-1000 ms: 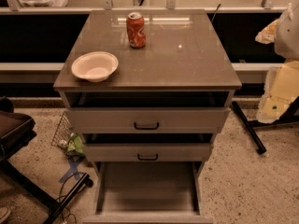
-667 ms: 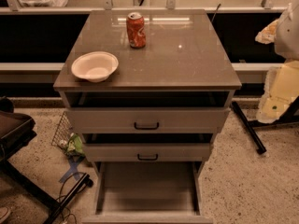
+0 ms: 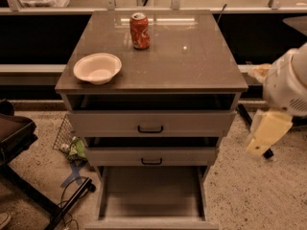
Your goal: Close bottom drawer
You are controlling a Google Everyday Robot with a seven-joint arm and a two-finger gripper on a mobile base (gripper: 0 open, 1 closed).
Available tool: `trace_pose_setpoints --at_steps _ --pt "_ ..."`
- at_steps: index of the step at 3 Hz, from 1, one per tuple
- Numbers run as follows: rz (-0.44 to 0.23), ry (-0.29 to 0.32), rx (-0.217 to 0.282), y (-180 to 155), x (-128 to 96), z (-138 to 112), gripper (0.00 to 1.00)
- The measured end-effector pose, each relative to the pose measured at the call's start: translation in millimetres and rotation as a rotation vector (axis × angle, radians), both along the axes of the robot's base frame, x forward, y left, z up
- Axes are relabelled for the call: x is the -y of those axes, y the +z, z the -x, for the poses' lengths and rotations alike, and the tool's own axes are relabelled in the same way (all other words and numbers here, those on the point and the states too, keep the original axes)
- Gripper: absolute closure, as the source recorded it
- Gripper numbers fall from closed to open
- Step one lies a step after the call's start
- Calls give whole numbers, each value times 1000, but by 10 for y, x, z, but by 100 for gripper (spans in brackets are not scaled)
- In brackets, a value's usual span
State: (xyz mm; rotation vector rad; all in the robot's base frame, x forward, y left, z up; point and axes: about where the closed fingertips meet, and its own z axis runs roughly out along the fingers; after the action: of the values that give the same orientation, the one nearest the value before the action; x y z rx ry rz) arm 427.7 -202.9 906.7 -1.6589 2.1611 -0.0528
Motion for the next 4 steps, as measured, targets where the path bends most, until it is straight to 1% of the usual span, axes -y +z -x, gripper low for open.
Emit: trace_pose_setpoints --at_steps 1,2,3,4 --pt "-140 15 -20 -951 -177 274 26" --pt "-234 -10 -33 -1675 -258 371 49" --pt "-318 -51 -48 -2312 -341 406 72" --pt "-367 -85 -85 -2786 -414 510 95"
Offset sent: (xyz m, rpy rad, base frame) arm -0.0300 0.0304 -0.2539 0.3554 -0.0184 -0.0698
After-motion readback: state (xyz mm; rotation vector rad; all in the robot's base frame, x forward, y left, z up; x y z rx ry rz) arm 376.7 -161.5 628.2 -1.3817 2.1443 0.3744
